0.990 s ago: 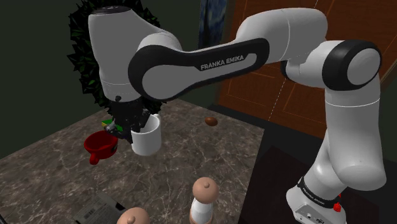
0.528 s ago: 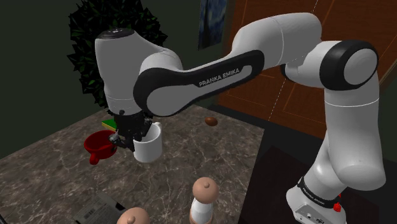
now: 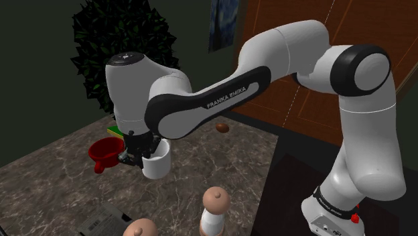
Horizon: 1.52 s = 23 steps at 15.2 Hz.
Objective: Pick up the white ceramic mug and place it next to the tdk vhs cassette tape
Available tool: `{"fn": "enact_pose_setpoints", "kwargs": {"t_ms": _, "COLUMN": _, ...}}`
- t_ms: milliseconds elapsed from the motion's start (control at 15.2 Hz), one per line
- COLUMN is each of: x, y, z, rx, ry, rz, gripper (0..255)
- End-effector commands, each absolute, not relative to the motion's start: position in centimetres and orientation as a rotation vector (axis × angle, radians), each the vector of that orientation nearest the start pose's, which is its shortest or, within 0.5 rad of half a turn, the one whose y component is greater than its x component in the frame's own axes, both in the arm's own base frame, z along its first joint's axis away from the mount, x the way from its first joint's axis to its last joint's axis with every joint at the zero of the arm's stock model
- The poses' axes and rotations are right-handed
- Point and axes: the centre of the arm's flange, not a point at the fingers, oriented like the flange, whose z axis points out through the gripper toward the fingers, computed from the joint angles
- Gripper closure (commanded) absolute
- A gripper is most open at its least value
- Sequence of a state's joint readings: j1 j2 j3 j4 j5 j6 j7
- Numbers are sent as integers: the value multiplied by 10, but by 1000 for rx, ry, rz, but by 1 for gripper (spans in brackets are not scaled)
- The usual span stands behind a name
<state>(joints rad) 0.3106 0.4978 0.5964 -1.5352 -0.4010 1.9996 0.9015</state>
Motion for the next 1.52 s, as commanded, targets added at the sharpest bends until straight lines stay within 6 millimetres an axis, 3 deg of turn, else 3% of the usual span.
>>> {"fn": "enact_pose_setpoints", "kwargs": {"t_ms": 0, "x": 487, "y": 483, "z": 400, "rx": -3147, "ry": -155, "rz": -181, "gripper": 255}}
{"fn": "enact_pose_setpoints", "kwargs": {"t_ms": 528, "x": 487, "y": 483, "z": 358, "rx": -3147, "ry": -155, "rz": -181, "gripper": 255}}
{"fn": "enact_pose_setpoints", "kwargs": {"t_ms": 1056, "x": 487, "y": 483, "z": 358, "rx": -3147, "ry": -155, "rz": -181, "gripper": 255}}
{"fn": "enact_pose_setpoints", "kwargs": {"t_ms": 1122, "x": 487, "y": 483, "z": 358, "rx": -3147, "ry": -155, "rz": -181, "gripper": 0}}
{"fn": "enact_pose_setpoints", "kwargs": {"t_ms": 1452, "x": 487, "y": 483, "z": 358, "rx": -3147, "ry": -155, "rz": -181, "gripper": 0}}
